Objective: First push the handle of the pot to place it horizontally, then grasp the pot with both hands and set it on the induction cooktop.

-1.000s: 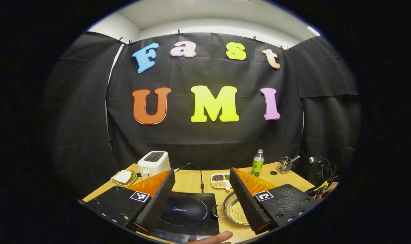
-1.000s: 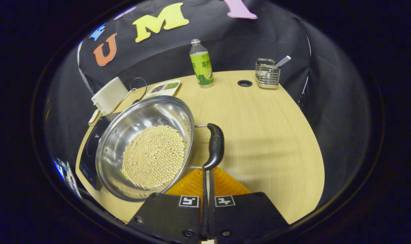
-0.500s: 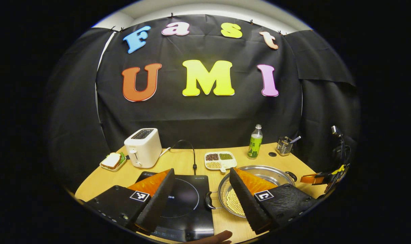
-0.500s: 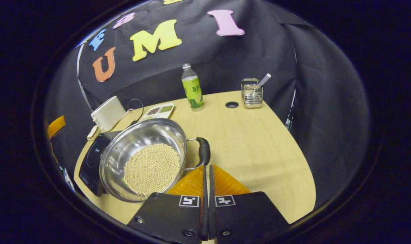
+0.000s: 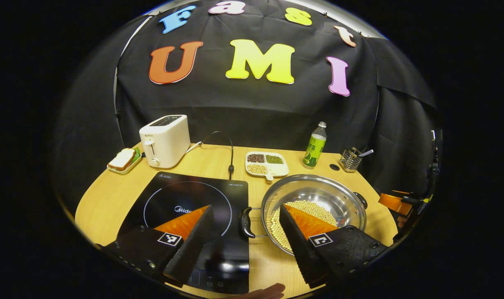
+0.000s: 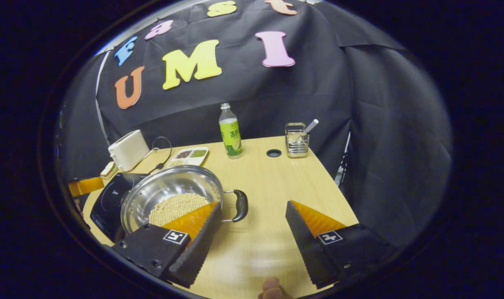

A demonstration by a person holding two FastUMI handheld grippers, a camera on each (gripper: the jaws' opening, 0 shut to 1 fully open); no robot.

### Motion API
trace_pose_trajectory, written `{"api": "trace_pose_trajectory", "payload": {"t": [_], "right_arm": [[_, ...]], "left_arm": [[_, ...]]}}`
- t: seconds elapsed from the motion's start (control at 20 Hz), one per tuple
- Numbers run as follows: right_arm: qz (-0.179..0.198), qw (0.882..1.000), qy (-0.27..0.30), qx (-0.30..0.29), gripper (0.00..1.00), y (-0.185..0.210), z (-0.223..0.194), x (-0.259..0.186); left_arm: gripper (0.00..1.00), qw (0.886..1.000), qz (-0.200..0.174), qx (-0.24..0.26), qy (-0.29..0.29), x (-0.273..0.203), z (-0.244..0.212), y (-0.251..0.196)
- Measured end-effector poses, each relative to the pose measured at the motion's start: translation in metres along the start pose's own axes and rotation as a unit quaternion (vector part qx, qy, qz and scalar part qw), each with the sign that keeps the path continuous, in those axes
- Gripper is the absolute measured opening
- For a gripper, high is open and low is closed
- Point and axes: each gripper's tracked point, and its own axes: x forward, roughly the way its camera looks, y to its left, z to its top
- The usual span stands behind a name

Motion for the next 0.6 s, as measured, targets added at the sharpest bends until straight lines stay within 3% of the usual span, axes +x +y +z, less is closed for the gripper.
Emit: {"api": "trace_pose_trajectory", "payload": {"t": [0.5, 0.6], "right_arm": [[0.012, 0.998, 0.058, 0.004, 0.98, 0.022, -0.012, 0.054], [0.014, 0.998, 0.068, 0.003, 0.98, 0.025, -0.016, 0.062]], "left_arm": [[0.95, 0.993, 0.004, -0.025, 0.117, 0.042, -0.046, -0.005], [0.93, 0.989, -0.021, -0.025, 0.142, 0.048, -0.055, -0.016]]}}
